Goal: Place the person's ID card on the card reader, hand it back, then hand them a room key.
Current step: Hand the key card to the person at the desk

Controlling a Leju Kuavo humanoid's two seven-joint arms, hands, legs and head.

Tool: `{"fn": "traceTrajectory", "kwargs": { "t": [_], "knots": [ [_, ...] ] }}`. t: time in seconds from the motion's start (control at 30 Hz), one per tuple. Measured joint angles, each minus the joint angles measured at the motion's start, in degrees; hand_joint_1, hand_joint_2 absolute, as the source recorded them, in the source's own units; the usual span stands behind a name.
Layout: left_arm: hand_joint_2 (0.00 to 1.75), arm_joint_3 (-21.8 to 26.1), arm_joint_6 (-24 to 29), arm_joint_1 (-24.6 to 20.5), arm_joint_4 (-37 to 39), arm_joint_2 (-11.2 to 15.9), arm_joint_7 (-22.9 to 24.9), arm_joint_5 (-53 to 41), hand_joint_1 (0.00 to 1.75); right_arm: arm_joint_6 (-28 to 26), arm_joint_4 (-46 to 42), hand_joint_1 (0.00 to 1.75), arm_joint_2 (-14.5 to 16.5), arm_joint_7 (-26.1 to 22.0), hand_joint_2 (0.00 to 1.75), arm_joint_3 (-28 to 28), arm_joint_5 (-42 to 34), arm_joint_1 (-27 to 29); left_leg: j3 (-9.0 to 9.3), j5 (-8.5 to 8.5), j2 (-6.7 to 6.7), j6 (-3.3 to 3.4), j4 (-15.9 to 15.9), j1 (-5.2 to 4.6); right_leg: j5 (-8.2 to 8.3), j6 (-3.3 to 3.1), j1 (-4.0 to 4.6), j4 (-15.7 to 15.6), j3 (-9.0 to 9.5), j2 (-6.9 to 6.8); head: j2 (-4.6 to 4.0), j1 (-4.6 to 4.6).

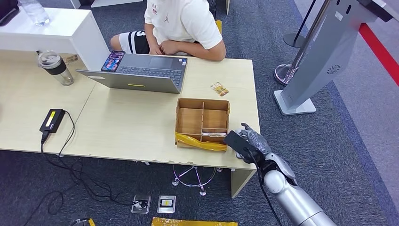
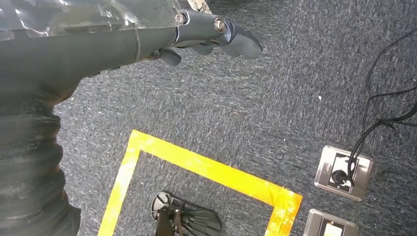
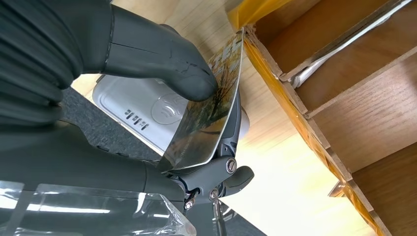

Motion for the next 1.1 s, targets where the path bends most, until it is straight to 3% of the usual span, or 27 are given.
{"fn": "traceTrajectory", "kwargs": {
  "t": [0.53,1.1],
  "knots": [
    [1.75,0.96,0.41,0.01,0.00,-0.15,0.02,0.44,0.00,-1.79,1.82,1.75,0.26,0.28,1.75,0.15,0.07,-1.00,0.01,0.00,0.00,0.00,0.00,0.00,0.00,0.00,0.00,0.00,0.00,0.00,0.00,0.01],
    [1.75,1.40,0.57,0.03,0.00,-0.09,0.00,0.65,0.00,-4.15,2.92,1.75,-0.66,1.38,1.75,-3.62,-0.40,-1.85,0.03,0.00,0.00,0.00,0.00,0.00,0.00,0.00,0.00,-0.01,-0.01,0.00,0.00,0.01]
  ]
}}
